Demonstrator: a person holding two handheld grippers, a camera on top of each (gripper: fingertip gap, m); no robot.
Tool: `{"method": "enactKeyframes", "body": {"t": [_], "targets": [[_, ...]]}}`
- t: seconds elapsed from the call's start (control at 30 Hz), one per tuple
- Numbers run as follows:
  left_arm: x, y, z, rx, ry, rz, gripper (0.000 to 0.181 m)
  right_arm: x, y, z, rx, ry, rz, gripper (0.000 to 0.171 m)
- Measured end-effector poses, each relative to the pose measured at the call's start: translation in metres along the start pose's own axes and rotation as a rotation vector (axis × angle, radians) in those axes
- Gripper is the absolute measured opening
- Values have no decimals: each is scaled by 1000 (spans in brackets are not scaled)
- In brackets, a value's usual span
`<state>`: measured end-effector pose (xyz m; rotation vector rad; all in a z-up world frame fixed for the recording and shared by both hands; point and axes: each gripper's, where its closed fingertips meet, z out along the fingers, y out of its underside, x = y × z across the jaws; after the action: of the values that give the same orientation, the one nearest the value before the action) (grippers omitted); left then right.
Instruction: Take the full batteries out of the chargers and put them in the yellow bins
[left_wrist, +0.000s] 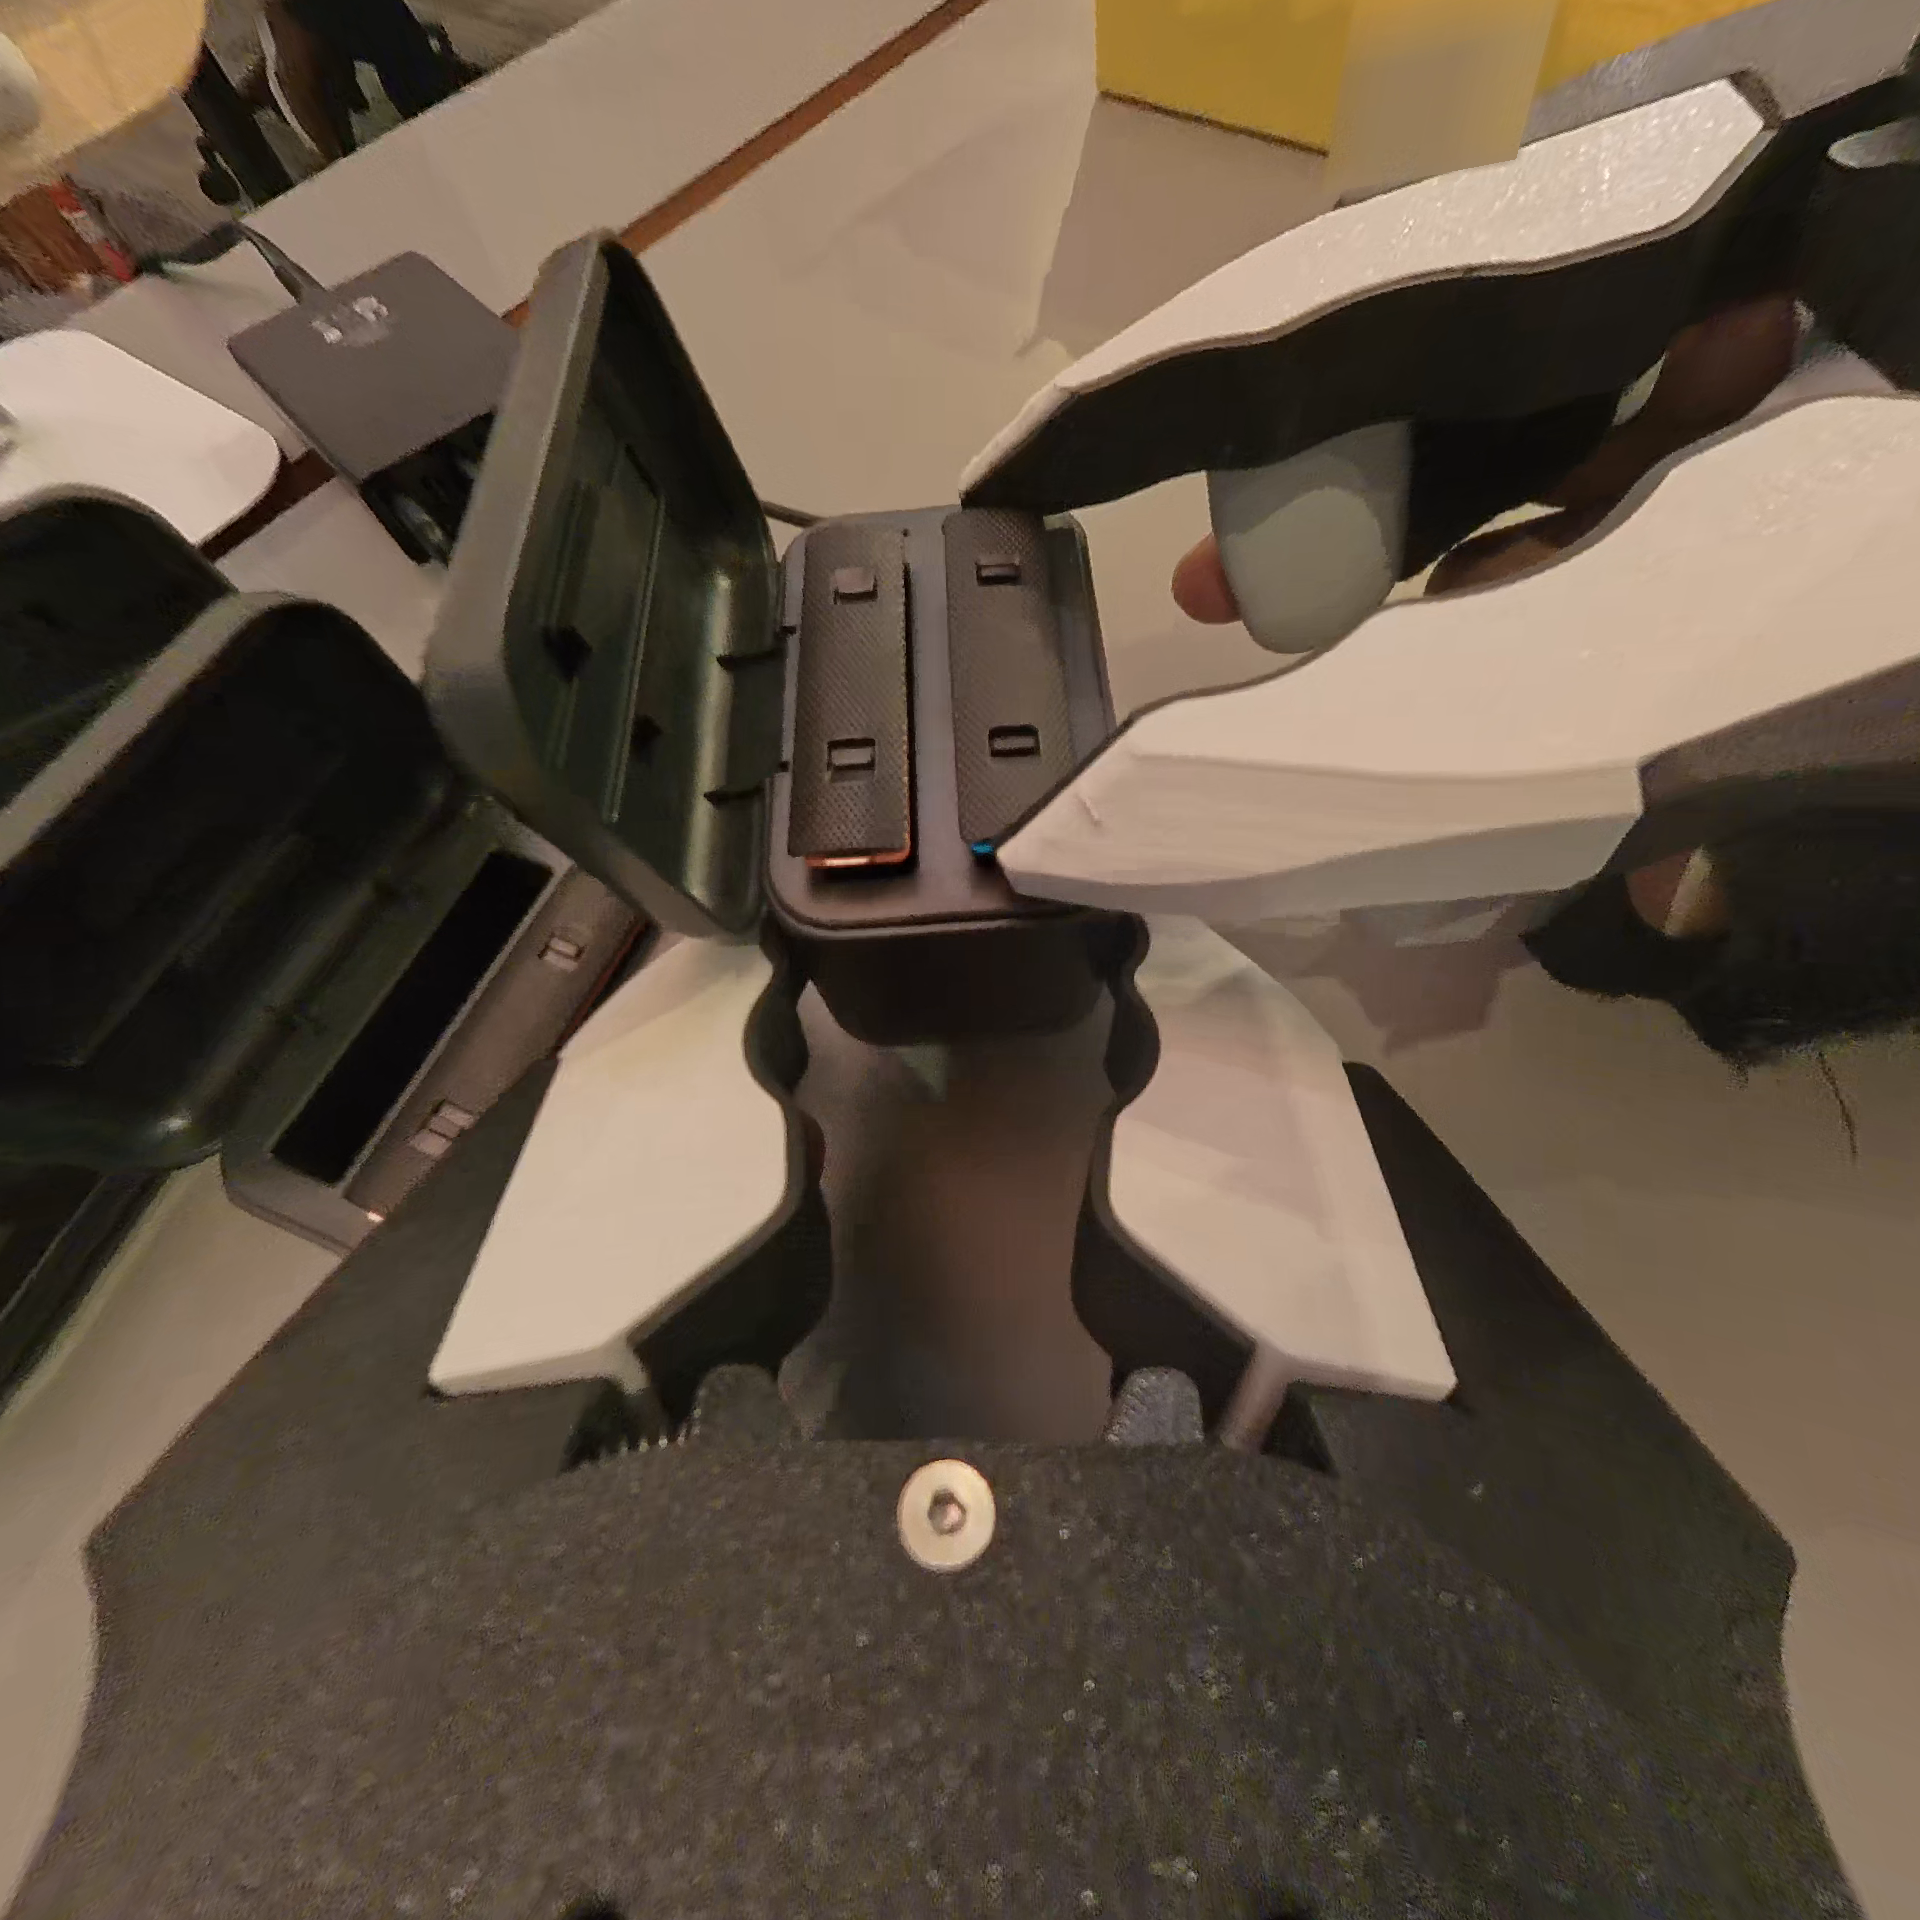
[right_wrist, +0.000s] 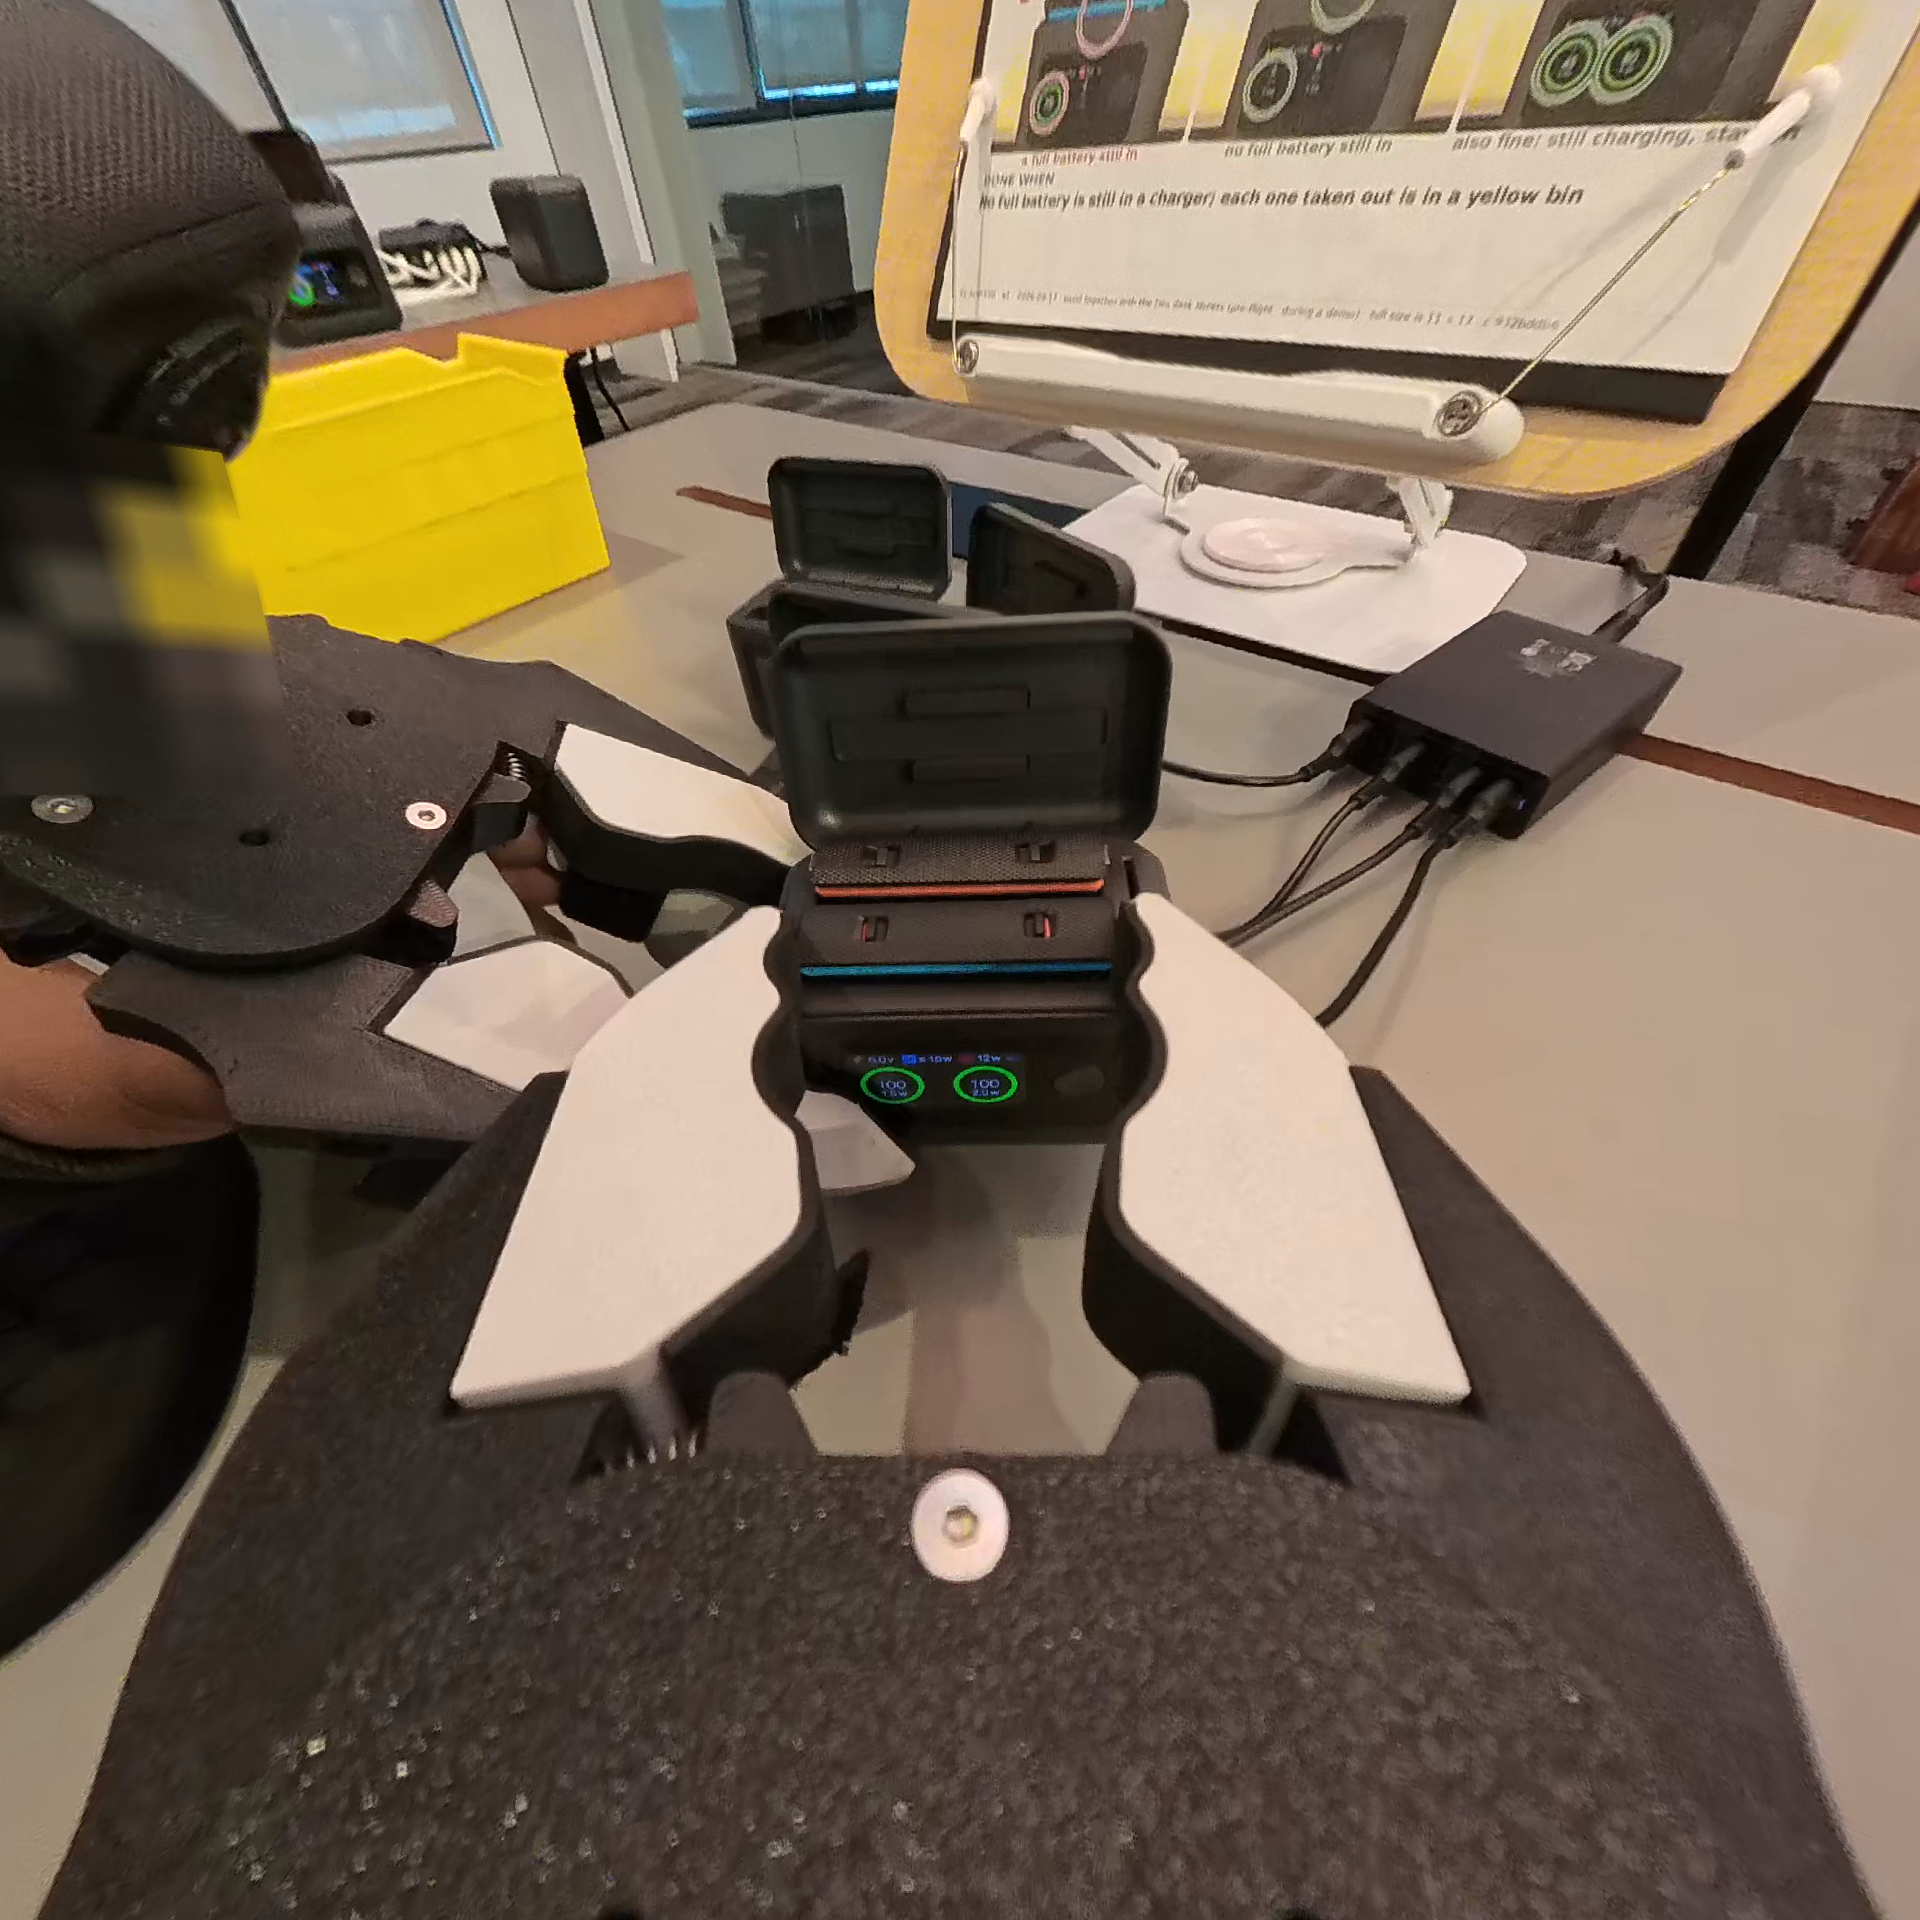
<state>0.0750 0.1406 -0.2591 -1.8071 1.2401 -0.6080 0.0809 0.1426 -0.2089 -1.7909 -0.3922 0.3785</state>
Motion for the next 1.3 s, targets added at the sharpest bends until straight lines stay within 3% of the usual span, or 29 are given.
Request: {"method": "enactKeyframes", "body": {"t": [0.13,0.23,0.3,0.4,1.3], "targets": [[0,-7,-3,33,-1,6,57,1,-8,-3,40,-10,24,58],[-2,15,4,-61,-19,37,57,7,-54,-21,229,-28,92,57],[-7,-19,-14,106,-74,70,56,8,-66,-28,265,-12,54,58],[-7,-32,-21,145,-68,66,56,8,-70,-34,297,-31,65,58],[-9,-8,-9,83,16,-9,56,44,-67,-47,263,60,101,58]]}}
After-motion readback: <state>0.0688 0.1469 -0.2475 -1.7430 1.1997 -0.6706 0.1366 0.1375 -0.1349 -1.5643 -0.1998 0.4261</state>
